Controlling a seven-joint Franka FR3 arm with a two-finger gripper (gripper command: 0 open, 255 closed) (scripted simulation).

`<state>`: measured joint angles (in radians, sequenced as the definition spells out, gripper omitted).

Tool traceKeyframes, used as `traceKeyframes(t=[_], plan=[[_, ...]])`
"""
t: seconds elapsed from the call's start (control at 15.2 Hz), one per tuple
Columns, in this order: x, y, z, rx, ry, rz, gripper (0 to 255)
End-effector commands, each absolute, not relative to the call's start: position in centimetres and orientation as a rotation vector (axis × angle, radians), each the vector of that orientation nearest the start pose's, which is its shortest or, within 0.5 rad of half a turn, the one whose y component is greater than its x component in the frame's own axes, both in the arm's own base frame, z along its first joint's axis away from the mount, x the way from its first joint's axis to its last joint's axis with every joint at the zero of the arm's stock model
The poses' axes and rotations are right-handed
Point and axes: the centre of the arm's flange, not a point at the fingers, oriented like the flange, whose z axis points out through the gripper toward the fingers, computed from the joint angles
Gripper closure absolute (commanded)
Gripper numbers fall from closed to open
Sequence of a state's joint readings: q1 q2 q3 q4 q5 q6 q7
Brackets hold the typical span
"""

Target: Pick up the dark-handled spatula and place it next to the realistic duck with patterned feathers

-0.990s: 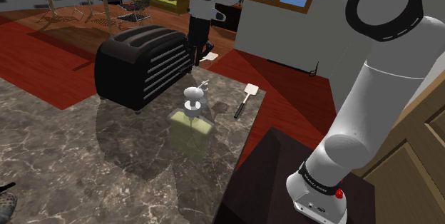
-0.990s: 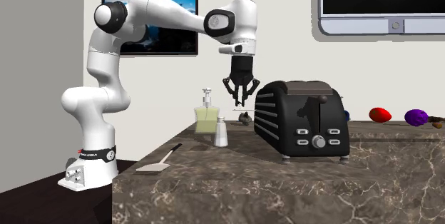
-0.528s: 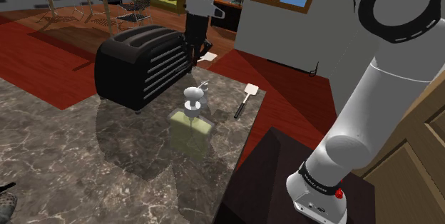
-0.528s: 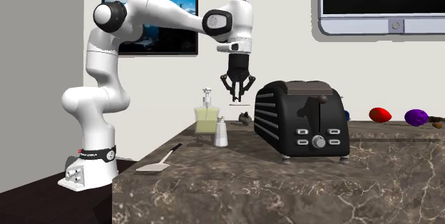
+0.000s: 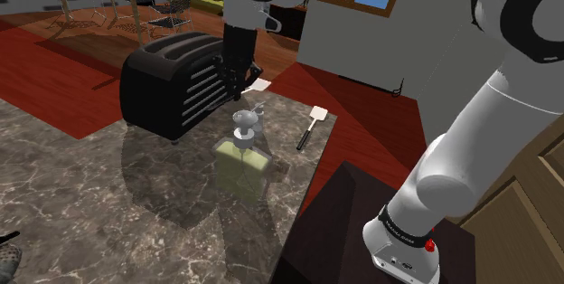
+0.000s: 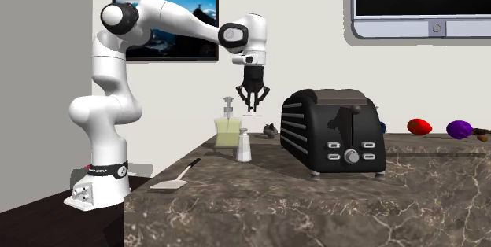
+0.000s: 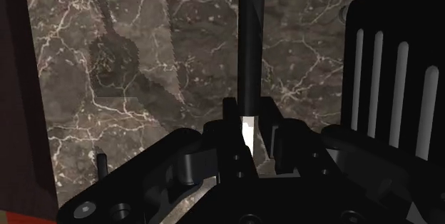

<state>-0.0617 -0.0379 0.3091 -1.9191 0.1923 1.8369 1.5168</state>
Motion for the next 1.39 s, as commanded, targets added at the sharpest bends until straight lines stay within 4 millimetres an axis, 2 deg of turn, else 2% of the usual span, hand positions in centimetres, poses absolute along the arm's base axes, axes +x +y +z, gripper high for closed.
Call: traceKeyframes(t=[0.0,1.32], plan=[[51.0,17.2,50.2,-2.409,1.883,0.249,255],[37.5,40.0,50.3,-2.409,1.883,0.249,255]])
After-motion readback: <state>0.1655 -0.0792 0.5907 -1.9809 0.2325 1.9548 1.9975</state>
